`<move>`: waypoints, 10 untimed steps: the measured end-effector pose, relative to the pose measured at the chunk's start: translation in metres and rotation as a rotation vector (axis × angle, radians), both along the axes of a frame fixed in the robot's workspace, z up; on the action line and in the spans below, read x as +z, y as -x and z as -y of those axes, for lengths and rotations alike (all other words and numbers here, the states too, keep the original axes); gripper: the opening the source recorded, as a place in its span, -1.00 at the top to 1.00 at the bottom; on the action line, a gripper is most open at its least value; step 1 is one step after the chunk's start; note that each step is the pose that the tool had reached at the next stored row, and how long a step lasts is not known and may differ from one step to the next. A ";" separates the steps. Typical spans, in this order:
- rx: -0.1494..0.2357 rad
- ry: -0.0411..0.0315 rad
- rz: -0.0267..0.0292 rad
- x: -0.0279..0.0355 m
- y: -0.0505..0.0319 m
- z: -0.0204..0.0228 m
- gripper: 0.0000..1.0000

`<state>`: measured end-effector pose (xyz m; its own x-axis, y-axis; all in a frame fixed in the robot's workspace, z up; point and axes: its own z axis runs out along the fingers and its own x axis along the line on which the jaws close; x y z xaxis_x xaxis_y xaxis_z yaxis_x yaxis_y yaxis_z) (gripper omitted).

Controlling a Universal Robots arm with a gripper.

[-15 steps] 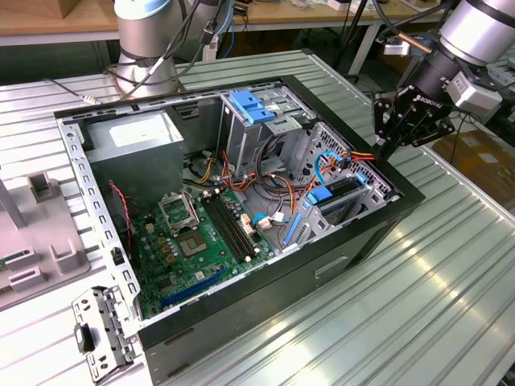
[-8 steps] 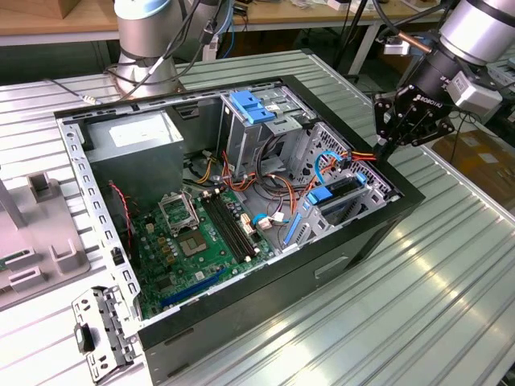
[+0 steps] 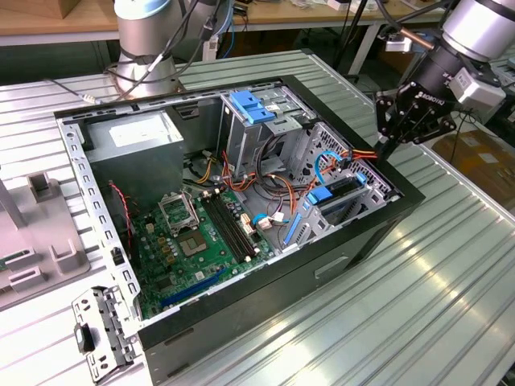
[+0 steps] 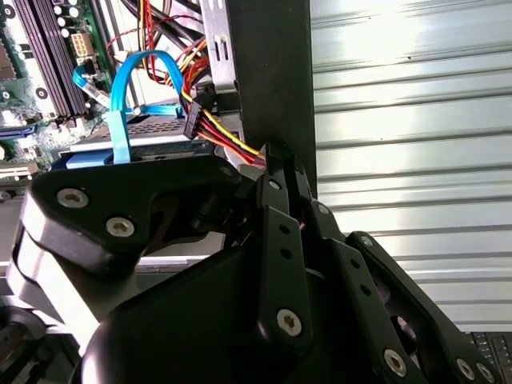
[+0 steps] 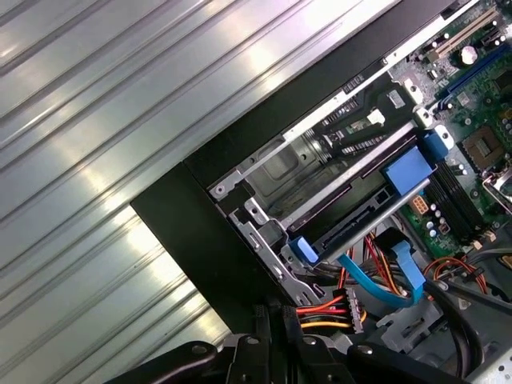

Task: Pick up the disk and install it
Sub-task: 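Insert the first disk wire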

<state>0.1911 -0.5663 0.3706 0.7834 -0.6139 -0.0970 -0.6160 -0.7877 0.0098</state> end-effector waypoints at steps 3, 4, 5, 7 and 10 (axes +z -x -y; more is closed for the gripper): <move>0.000 -0.0016 0.0000 0.0003 0.0011 -0.0010 0.65; 0.000 -0.0035 0.0000 0.0003 0.0019 -0.0012 0.65; 0.000 -0.0057 -0.0001 0.0002 0.0027 -0.0013 0.65; 0.000 -0.0106 0.0000 0.0003 0.0052 -0.0014 0.65; 0.000 -0.0138 0.0001 0.0002 0.0089 -0.0014 0.65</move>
<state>0.1822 -0.5649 0.3708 0.7834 -0.6126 -0.1054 -0.6161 -0.7877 -0.0011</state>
